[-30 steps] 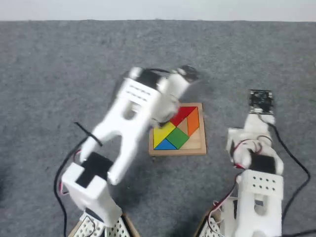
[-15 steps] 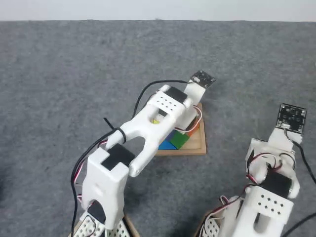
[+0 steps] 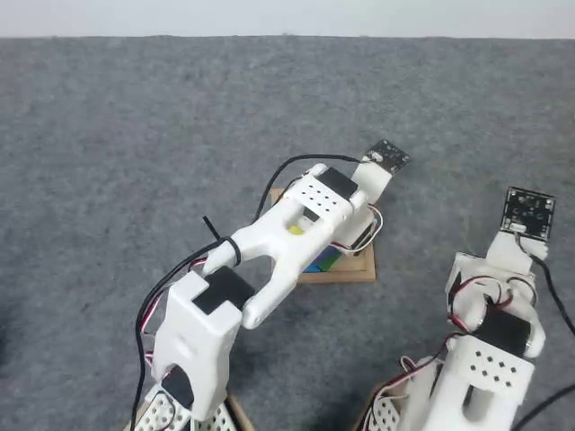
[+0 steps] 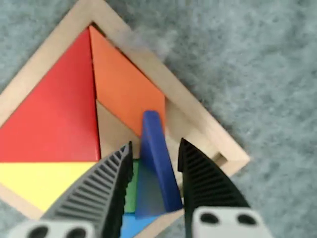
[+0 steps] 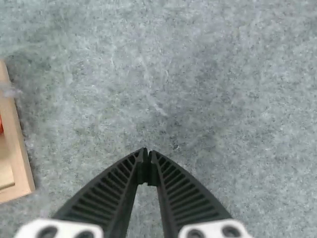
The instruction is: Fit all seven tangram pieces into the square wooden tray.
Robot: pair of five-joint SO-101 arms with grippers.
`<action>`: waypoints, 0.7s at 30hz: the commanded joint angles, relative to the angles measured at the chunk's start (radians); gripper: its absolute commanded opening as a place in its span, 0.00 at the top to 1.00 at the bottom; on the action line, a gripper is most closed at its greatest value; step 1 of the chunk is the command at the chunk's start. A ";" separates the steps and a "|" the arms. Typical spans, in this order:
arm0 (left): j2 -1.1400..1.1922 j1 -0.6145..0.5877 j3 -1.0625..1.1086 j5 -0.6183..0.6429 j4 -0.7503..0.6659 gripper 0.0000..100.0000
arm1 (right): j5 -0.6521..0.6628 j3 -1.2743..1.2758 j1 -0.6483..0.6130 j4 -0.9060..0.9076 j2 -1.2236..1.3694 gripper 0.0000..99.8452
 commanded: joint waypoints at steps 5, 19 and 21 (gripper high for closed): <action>-0.094 0.026 -0.093 0.000 0.077 0.85 | 0.012 -0.048 -0.022 -0.005 0.008 0.99; -0.193 -0.160 -0.007 -0.061 0.106 0.85 | 0.012 -0.048 -0.036 -0.005 0.008 0.99; -0.190 -0.160 0.031 -0.061 0.069 0.85 | 0.012 -0.048 -0.036 -0.005 0.008 0.99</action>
